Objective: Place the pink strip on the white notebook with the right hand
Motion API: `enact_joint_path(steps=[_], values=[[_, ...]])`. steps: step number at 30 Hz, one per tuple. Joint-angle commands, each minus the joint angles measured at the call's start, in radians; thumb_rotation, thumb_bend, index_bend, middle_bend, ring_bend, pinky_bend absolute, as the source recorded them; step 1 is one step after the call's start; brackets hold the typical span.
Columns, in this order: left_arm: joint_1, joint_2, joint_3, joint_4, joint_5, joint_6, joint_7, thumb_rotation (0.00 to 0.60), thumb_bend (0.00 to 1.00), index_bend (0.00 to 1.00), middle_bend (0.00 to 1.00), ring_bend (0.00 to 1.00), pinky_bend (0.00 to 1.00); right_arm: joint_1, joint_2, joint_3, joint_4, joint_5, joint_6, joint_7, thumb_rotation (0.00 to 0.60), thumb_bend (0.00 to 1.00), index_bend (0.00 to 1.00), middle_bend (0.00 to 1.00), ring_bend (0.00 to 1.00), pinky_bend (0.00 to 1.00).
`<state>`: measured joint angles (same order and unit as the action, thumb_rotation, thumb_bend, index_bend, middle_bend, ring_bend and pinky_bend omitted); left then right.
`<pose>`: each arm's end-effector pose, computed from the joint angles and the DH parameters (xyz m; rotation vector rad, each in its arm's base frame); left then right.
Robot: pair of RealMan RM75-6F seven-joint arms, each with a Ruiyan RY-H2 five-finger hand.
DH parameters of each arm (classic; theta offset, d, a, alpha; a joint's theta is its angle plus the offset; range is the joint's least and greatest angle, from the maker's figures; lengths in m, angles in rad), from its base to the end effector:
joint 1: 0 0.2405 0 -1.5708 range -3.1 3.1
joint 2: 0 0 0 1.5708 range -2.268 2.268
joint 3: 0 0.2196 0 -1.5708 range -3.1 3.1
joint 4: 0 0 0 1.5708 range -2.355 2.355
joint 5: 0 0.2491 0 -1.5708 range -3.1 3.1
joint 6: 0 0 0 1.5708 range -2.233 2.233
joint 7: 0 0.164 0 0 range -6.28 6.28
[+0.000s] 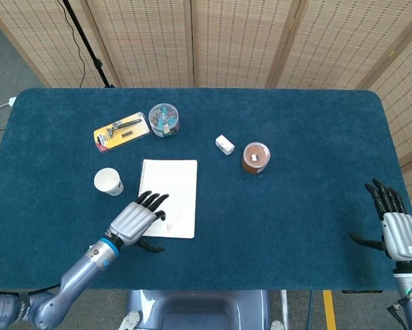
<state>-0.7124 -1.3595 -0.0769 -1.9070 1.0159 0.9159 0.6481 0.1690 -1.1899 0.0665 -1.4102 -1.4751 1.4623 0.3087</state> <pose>-0.0898 0.2590 -0.0589 -2.1381 -0.9242 -0.7434 -0.3154 -0.2357 0.1120 1.3279 -1.0010 1.0926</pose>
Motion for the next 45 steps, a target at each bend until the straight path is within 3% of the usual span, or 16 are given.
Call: enact_joint_path(steps=[1,11,24,45], values=[[-0.014,-0.021,0.004,0.020,-0.022,0.002,0.005,0.285,0.00,0.35,0.00,0.00,0.00,0.000,0.000,0.001,-0.001,-0.002,-0.002,-0.001,0.600,0.00,0.00,0.00,0.00,0.00],[-0.047,-0.090,0.017,0.083,-0.061,-0.001,0.000,0.285,0.00,0.36,0.00,0.00,0.00,-0.004,0.004,0.008,-0.003,-0.001,-0.010,0.013,0.600,0.00,0.00,0.00,0.00,0.00],[-0.074,-0.158,0.057,0.109,-0.088,0.060,0.081,0.283,0.00,0.36,0.00,0.00,0.00,-0.009,0.013,0.016,-0.010,-0.005,-0.018,0.039,0.600,0.00,0.01,0.00,0.00,0.00],[-0.068,-0.155,0.102,0.090,-0.076,0.123,0.119,0.277,0.00,0.37,0.00,0.00,0.00,-0.012,0.016,0.024,-0.016,-0.011,-0.026,0.047,0.600,0.00,0.01,0.00,0.00,0.00]])
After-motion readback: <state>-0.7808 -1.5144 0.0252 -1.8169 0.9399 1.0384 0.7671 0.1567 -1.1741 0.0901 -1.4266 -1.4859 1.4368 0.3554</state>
